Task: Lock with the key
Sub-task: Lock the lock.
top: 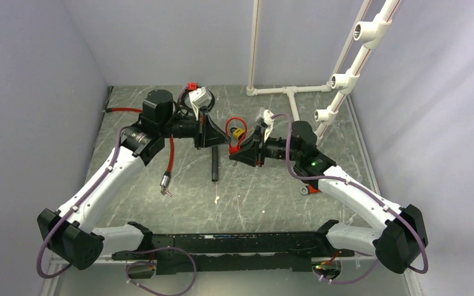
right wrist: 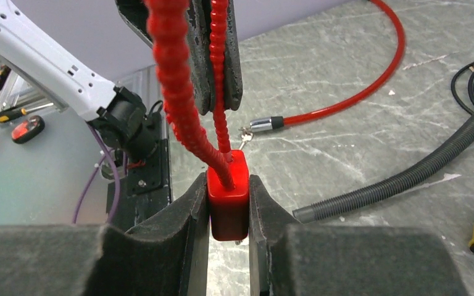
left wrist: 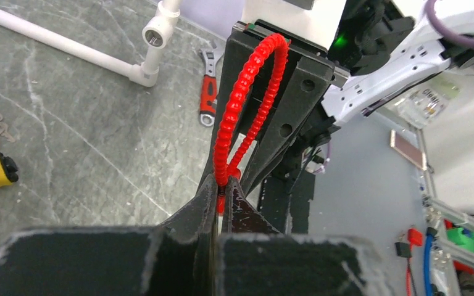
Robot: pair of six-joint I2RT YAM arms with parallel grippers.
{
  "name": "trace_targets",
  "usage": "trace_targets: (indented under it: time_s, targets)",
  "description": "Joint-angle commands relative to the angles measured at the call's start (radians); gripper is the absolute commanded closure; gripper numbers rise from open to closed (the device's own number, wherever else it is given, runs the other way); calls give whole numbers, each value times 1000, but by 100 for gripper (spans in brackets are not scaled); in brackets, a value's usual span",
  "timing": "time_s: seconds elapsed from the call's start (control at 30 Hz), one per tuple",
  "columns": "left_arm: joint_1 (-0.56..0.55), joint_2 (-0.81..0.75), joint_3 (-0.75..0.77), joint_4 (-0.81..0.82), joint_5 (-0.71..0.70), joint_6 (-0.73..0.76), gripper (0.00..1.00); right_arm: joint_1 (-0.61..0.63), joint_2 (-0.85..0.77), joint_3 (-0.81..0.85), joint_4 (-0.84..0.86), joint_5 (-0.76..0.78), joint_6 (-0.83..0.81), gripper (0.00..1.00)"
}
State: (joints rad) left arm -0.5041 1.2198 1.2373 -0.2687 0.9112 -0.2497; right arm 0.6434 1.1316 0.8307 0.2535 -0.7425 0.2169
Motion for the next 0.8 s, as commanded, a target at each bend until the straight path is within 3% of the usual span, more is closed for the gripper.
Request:
trace_targets:
  time_s: [0.0,0.4,0.63,0.77]
  targets:
    - [-69,-2,-2,-160,38,100,100,4,-6,94,112,66,-72,100]
    - [-70,12,-143,-49,14,-104,100,4,-38,52,282,98,-83,100]
    - [-120,18,-116,-184,-93,77,100,6,-31,71,240,179,-124,100]
    - [-166,21,-115,-194,-112,95,100,7,-19,75,262,161,-145,100]
